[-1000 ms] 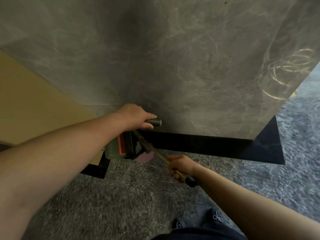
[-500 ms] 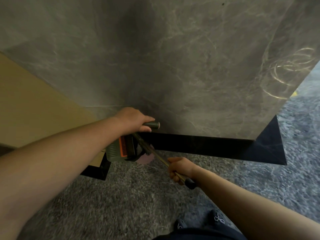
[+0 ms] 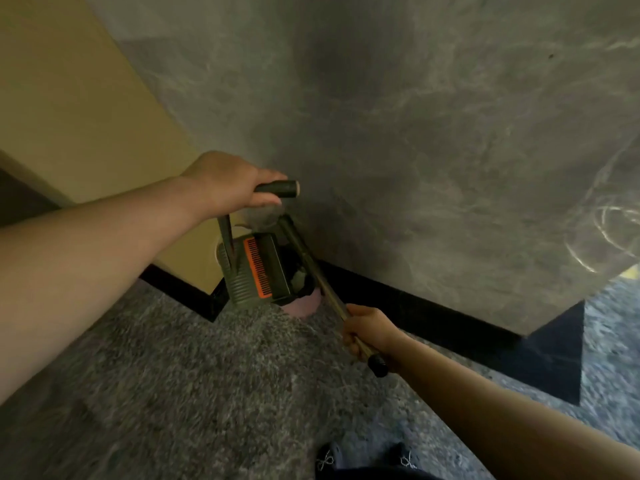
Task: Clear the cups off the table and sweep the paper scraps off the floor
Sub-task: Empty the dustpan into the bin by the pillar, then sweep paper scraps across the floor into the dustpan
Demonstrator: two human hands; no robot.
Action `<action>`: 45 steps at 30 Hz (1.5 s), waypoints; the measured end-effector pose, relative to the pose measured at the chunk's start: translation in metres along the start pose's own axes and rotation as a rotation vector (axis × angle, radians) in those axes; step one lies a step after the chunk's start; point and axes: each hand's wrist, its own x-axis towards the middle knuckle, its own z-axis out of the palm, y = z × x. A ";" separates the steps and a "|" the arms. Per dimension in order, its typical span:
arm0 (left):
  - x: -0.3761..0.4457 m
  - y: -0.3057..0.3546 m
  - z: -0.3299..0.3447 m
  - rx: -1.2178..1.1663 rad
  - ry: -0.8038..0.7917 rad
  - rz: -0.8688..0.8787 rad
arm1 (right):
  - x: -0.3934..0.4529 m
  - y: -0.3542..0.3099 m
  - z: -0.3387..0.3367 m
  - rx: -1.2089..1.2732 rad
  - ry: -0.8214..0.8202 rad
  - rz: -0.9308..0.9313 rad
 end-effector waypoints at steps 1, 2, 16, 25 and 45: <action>-0.009 -0.006 -0.002 -0.016 0.015 -0.014 | -0.004 -0.001 0.003 -0.016 0.002 -0.008; -0.020 -0.011 -0.002 -0.022 0.028 -0.027 | -0.008 -0.002 0.007 -0.026 0.003 -0.014; -0.197 0.006 0.038 -0.335 0.084 -0.375 | -0.091 0.071 0.059 -0.160 0.008 -0.055; -0.304 0.106 0.075 -0.340 -0.082 -0.625 | -0.145 0.136 0.054 -0.255 -0.041 0.008; -0.567 0.466 0.068 -0.787 -0.302 -1.636 | -0.243 0.244 0.025 -0.833 -0.668 0.217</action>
